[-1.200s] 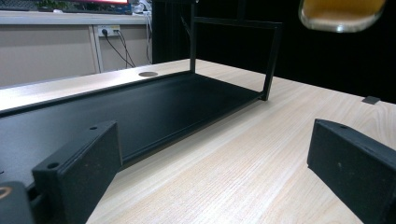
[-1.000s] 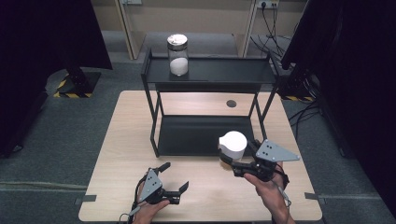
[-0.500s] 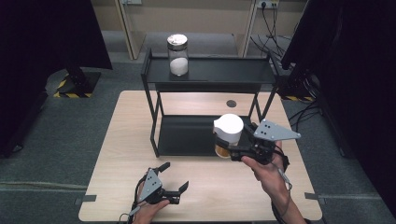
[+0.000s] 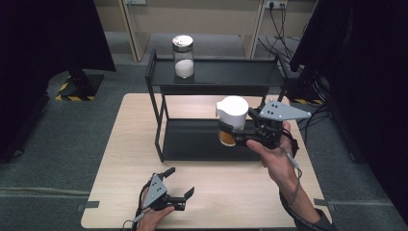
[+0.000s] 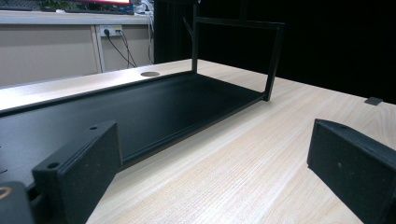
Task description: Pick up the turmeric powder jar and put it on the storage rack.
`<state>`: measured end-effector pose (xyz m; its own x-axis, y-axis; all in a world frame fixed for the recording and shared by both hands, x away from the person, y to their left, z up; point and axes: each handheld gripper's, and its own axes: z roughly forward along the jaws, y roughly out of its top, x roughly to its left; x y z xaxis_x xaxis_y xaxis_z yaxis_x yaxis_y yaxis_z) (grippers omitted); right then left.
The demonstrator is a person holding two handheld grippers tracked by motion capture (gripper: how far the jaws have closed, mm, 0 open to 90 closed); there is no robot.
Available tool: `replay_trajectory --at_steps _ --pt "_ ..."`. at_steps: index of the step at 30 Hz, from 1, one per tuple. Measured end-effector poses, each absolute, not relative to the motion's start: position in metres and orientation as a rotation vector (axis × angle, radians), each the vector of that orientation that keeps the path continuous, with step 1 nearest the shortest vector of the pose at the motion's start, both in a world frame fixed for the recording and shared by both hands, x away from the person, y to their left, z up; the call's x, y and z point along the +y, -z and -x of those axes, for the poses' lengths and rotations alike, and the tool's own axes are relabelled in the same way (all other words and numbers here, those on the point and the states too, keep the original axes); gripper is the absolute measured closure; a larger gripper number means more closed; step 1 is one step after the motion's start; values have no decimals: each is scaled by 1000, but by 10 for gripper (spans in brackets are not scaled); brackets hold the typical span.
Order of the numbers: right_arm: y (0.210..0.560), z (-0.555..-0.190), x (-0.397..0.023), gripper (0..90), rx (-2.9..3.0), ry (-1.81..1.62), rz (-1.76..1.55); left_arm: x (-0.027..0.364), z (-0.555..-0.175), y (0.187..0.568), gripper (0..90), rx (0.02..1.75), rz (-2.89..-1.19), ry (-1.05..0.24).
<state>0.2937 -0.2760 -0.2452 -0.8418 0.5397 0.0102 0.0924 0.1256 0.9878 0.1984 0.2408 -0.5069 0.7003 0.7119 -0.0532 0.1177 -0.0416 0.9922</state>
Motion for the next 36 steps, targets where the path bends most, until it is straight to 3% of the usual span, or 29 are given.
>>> replay_trajectory --at_steps 24,36 --pt "179 -338 -249 309 1981 -1736 -699 241 -199 507 23 699 -1565 -546" --pt "162 -363 -230 309 1950 -1693 -752 241 -199 507 24 699 -1564 -543"
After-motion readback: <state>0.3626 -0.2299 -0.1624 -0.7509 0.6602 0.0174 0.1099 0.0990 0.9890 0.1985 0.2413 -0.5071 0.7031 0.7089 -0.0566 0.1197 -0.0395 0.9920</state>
